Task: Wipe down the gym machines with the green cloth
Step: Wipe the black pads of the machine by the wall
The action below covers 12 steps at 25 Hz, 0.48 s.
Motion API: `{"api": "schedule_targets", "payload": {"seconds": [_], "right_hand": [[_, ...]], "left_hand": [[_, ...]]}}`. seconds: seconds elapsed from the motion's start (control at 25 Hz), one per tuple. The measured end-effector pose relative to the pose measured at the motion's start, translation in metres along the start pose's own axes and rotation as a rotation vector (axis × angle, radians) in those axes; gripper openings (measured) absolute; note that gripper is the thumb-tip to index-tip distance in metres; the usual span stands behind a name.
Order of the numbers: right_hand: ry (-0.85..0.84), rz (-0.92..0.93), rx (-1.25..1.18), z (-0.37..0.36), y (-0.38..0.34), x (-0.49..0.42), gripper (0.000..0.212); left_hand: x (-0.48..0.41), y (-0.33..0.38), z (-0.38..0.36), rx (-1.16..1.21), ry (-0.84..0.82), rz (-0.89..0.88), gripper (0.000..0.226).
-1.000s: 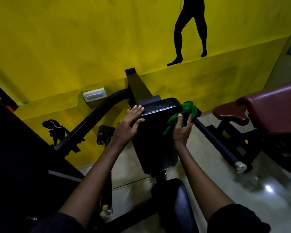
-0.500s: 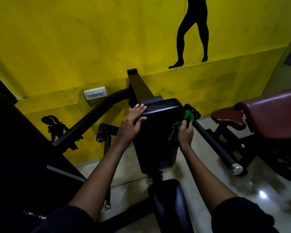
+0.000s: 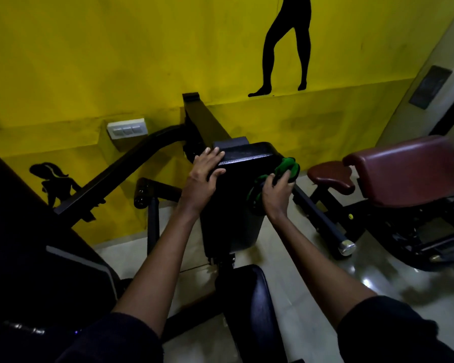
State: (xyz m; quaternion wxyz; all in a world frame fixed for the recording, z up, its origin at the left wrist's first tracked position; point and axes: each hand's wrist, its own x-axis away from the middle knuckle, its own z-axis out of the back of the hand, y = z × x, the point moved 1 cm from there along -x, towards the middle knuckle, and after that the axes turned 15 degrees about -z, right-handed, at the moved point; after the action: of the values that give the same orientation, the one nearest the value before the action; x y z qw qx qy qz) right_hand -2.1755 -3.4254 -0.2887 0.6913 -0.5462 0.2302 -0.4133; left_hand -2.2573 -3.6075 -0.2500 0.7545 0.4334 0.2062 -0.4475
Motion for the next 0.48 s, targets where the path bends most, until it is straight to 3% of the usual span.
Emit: {"api": "schedule_targets", "payload": {"seconds": [0.12, 0.28, 0.4, 0.48], "right_hand": [[0.036, 0.183, 0.08, 0.009, 0.009, 0.02, 0.055], [-0.036, 0.826, 0.444, 0.017, 0.042, 0.027, 0.06], [-0.137, 1.217, 0.602, 0.009, 0.056, 0.021, 0.034], [-0.158, 1.37, 0.636, 0.0, 0.055, 0.018, 0.023]], "left_hand": [[0.011, 0.016, -0.003, 0.011, 0.085, 0.091, 0.046], [0.057, 0.021, -0.004, -0.089, 0.206, 0.181, 0.051], [0.112, 0.003, -0.007, -0.217, 0.204, 0.458, 0.048], [0.158, -0.016, -0.005, -0.364, 0.067, 0.661, 0.047]]}}
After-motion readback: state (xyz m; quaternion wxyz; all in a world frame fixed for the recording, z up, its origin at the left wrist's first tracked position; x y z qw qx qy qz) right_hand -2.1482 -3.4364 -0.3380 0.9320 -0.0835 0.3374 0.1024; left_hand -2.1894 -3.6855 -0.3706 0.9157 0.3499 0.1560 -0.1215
